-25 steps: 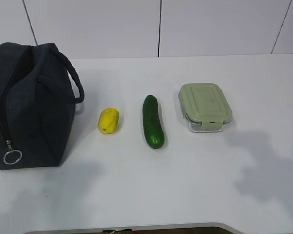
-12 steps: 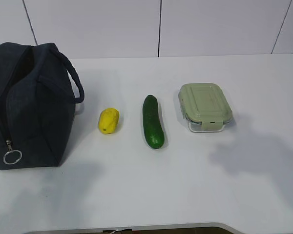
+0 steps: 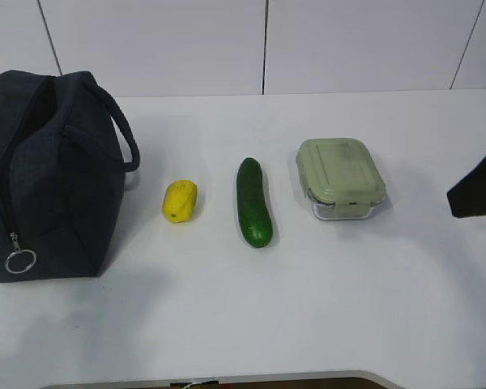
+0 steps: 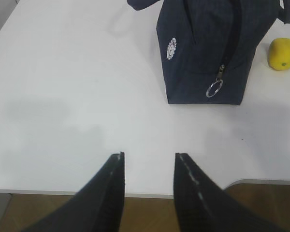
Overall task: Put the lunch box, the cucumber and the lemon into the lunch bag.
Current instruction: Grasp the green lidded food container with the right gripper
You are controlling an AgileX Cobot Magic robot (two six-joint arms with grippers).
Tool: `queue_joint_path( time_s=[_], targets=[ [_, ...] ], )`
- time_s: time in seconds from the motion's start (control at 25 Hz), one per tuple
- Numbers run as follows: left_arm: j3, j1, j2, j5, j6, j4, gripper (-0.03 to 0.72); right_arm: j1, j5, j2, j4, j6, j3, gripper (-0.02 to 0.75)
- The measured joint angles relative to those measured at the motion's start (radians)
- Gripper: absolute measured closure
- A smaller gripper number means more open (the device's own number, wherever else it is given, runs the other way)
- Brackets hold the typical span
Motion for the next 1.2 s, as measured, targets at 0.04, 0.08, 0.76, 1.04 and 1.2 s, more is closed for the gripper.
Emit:
queue_joint_path(
  time_s=[0.04, 0.08, 0.76, 1.04, 1.2],
  targets=[
    [0.0, 0.0, 0.0, 0.0, 0.0, 0.0, 0.446, -0.002, 0.0, 0.026, 0.006, -0.004, -0.015, 0.225],
    [0.0, 0.0, 0.0, 0.0, 0.0, 0.0, 0.446, -0.002, 0.0, 0.051, 0.019, -0.016, -0.032, 0.225],
    [0.0, 0.0, 0.0, 0.0, 0.0, 0.0, 0.446, -0.135, 0.148, 0.475, 0.456, -0.34, -0.279, 0.225],
    [0.0, 0.0, 0.0, 0.0, 0.0, 0.0, 0.446, -0.303, 0.146, 0.559, 0.544, -0.439, -0.295, 0.225],
    [0.0, 0.0, 0.0, 0.0, 0.0, 0.0, 0.446, -0.317, 0.146, 0.597, 0.544, -0.452, -0.297, 0.225]
  ],
)
